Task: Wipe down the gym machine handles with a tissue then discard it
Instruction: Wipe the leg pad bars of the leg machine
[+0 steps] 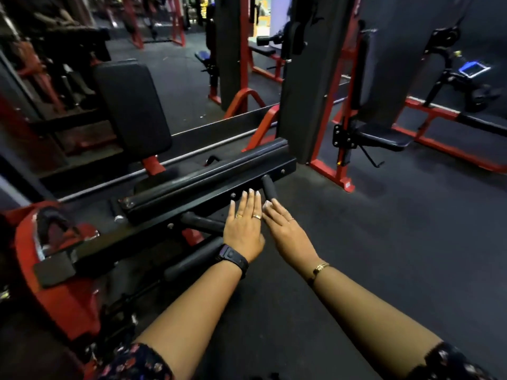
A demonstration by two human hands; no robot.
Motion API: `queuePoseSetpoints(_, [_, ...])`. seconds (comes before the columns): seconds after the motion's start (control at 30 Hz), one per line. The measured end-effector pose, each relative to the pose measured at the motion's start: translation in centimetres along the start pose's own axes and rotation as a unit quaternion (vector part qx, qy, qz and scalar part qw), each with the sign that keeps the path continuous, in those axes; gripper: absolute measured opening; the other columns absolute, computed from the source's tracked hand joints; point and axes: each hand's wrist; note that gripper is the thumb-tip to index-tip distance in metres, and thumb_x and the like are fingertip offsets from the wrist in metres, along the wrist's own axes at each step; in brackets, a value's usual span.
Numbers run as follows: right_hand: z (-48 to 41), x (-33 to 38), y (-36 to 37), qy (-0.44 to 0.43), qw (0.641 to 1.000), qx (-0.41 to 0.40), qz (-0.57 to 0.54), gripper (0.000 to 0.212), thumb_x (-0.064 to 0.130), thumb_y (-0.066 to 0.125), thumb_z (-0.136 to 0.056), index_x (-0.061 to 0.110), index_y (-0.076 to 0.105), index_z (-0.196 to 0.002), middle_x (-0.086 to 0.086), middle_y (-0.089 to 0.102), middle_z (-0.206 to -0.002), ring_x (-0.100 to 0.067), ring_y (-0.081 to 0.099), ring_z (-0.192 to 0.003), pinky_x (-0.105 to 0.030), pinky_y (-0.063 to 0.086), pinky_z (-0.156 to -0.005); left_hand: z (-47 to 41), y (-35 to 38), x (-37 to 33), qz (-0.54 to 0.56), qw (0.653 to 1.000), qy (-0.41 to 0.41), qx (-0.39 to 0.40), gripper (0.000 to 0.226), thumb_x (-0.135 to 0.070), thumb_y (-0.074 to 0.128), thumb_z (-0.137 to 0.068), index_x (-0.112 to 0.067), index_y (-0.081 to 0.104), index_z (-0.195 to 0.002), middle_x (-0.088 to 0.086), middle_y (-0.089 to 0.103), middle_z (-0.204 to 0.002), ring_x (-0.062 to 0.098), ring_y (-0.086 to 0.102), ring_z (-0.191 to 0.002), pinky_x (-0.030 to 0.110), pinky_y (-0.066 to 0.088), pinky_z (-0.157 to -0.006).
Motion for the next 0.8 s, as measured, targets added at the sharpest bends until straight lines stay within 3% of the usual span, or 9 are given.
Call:
queuePoseSetpoints(0.07, [0.8,-1.2,0.2,-0.079,0.994,0.035,0.064,0.047,0.006,0.034,-0.089,-0.002,0.055,-0.130,-0.015,0.051,-0.139,-0.030,0.043,-0.133,-0.043,0.029,-0.113,0.1,0.0,-0.2,-0.006,1.000,-0.006,0.001,0.084,-0.027,0.047,-0.096,-0.008,-0.012,-0.152,0.011,-0.011,-0.162,0.024,-0.011,-0.149,0.040,-0.010,-0.118])
queuePoseSetpoints(0.13, [1.7,-2.2,-0.2,-0.089,0.993,0.020,0.076,0.050,0.003,0.031,-0.091,0.000,0.048,-0.137,-0.013,0.043,-0.146,-0.027,0.037,-0.137,-0.040,0.024,-0.117,0.0,0.2,-0.2,-0.006,1.000,-0.003,0.003,0.082,-0.027,0.046,-0.097,-0.008,-0.012,-0.152,0.011,-0.009,-0.162,0.024,-0.009,-0.149,0.039,-0.008,-0.118])
queuePoseSetpoints(0.27, [1.3,-2.5,-0.8,0.027,0.999,-0.006,0.028,0.072,-0.020,0.050,-0.075,-0.001,0.038,-0.143,-0.016,0.036,-0.150,-0.027,0.033,-0.139,-0.033,0.025,-0.114,-0.2,0.6,-0.1,-0.012,1.000,0.009,-0.008,0.081,-0.031,0.047,-0.098,-0.010,-0.008,-0.154,0.008,-0.004,-0.163,0.021,-0.005,-0.150,0.036,-0.006,-0.119])
queuePoseSetpoints(0.33, [0.9,-2.5,-1.0,0.031,0.999,0.011,0.013,0.079,-0.020,0.063,-0.072,0.001,0.038,-0.144,-0.014,0.036,-0.150,-0.021,0.028,-0.140,-0.028,0.018,-0.114,-0.2,0.8,-0.1,-0.008,1.000,0.011,-0.011,0.079,-0.033,0.045,-0.098,-0.011,-0.006,-0.154,0.007,-0.003,-0.163,0.021,-0.005,-0.150,0.036,-0.004,-0.120])
queuePoseSetpoints(0.47, [2.3,-3.8,-0.8,-0.094,0.994,0.044,0.021,0.070,-0.015,0.060,-0.080,0.002,0.037,-0.144,-0.012,0.031,-0.154,-0.023,0.025,-0.144,-0.030,0.015,-0.120,-0.4,1.1,0.0,-0.004,0.999,0.022,-0.026,0.076,-0.042,0.042,-0.100,-0.013,-0.003,-0.155,0.005,0.000,-0.163,0.019,-0.003,-0.150,0.036,-0.002,-0.120])
queuePoseSetpoints(0.63, [1.0,-3.8,-1.4,0.073,0.990,0.040,-0.110,0.074,-0.017,0.049,-0.083,0.017,0.035,-0.147,0.006,0.028,-0.153,-0.006,0.025,-0.138,-0.033,0.029,-0.115,-0.4,1.3,-0.1,-0.006,0.999,0.027,-0.035,0.076,-0.049,0.037,-0.100,-0.014,-0.003,-0.155,0.004,0.000,-0.163,0.018,-0.003,-0.150,0.034,-0.003,-0.120])
queuePoseSetpoints(0.73, [-0.6,-3.7,-2.1,0.014,0.991,0.090,-0.100,0.062,-0.007,0.048,-0.092,0.022,0.037,-0.146,0.008,0.030,-0.154,-0.001,0.014,-0.139,-0.025,0.014,-0.113,-0.4,1.3,-0.1,-0.008,0.999,0.021,-0.047,0.078,-0.049,0.040,-0.099,-0.015,-0.003,-0.155,0.004,0.001,-0.163,0.018,-0.003,-0.150,0.034,-0.004,-0.119])
queuePoseSetpoints(0.8, [-0.3,-4.2,-2.2,-0.042,0.993,0.090,-0.062,0.060,-0.005,0.055,-0.090,0.020,0.042,-0.144,0.005,0.034,-0.152,-0.004,0.016,-0.140,-0.025,0.014,-0.110,-0.4,1.3,-0.1,-0.013,0.998,0.023,-0.048,0.077,-0.048,0.040,-0.099,-0.015,-0.002,-0.155,0.005,0.001,-0.163,0.018,-0.002,-0.150,0.034,-0.003,-0.120])
Point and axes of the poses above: each hand's wrist, its own z-axis away from the middle knuckle, its own y-axis out of the palm, x = y × z
